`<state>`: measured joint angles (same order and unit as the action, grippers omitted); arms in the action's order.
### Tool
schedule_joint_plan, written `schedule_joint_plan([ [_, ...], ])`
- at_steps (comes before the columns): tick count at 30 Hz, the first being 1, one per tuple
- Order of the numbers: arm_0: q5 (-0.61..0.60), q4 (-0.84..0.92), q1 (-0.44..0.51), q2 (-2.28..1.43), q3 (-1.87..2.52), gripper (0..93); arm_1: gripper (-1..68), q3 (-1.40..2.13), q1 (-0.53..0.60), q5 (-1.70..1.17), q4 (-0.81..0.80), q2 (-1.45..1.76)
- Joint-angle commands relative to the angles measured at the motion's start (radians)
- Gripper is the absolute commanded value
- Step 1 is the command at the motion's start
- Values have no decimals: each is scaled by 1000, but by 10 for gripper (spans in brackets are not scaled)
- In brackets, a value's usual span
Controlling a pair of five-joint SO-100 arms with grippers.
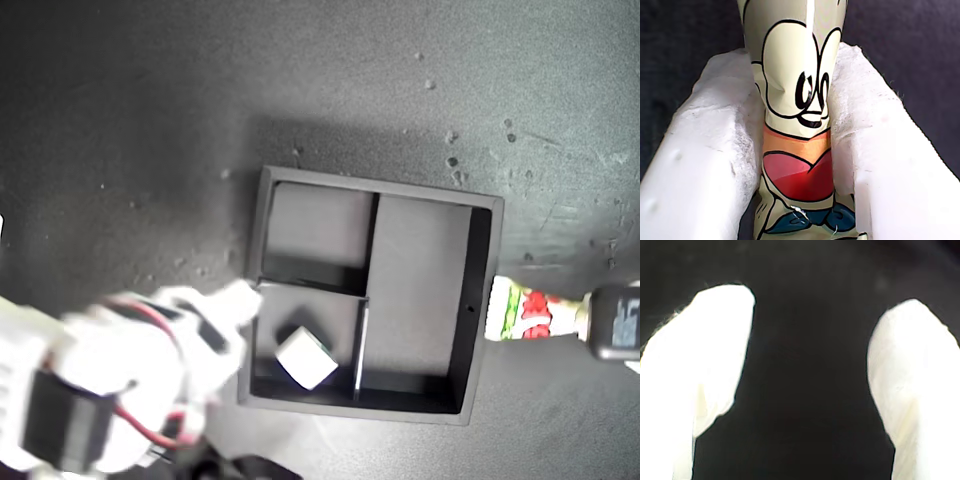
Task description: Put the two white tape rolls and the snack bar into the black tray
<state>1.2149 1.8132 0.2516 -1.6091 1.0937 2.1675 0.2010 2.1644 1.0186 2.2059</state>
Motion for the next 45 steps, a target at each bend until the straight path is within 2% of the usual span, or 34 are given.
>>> schedule_joint_plan([
  [1,89,-78,29,-307,272,187,-6,-103,-143,-560,57,29],
  [6,213,-235,135,-380,545,187,-4,-107,-287,-334,135,25],
  [9,259,-319,190,-382,644,188,-2,-63,-296,-215,109,31],
  [13,256,-417,235,-336,698,192,-3,-86,-291,-173,123,18],
  [14,250,-439,239,-321,709,195,-3,-91,-293,-213,114,17],
  [16,233,-483,242,-290,732,202,-5,-86,-302,-414,-8,18],
  [19,216,-560,238,-244,775,207,-6,-163,-275,-894,-207,9],
  [20,215,-577,236,-229,782,207,-6,-235,-252,-1034,-199,-11],
  [24,213,-647,247,-189,799,207,-6,-727,-172,-1381,123,-293],
  [27,235,-673,276,-178,795,201,-6,-1080,-149,-1474,339,-560],
  [29,252,-684,301,-176,792,196,-6,-1230,-143,-1491,408,-690],
  [36,262,-756,351,-160,792,187,-6,-1250,-110,-1539,396,-778],
  [45,233,-842,337,-100,793,187,-6,-1241,-118,-1431,397,-779],
])
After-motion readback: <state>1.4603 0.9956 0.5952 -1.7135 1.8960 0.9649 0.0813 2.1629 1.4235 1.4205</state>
